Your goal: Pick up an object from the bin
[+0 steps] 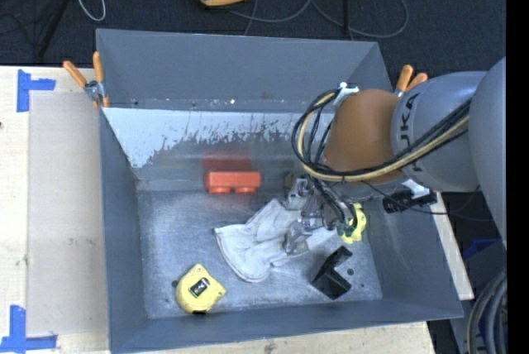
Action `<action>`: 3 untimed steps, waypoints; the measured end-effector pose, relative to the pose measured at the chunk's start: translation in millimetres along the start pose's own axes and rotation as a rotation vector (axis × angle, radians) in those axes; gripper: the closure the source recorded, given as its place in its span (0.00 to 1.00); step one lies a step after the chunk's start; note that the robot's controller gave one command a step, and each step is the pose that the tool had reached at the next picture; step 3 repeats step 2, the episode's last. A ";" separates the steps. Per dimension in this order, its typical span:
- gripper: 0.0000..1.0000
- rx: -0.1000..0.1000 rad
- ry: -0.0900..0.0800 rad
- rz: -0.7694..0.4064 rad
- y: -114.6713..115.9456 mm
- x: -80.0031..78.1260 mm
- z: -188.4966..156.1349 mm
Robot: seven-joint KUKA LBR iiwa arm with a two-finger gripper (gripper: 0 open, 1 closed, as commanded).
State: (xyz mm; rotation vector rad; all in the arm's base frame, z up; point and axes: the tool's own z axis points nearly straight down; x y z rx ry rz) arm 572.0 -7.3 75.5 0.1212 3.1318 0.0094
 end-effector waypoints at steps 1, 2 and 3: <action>1.00 0.001 0.001 0.000 -0.1 0.9 -3.3; 1.00 0.004 0.008 -0.001 -1.1 2.5 -22.0; 1.00 0.004 0.008 -0.001 -1.1 2.5 -22.0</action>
Offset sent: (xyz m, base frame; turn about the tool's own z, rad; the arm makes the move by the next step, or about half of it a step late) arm -0.0001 -0.0001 0.0845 0.0000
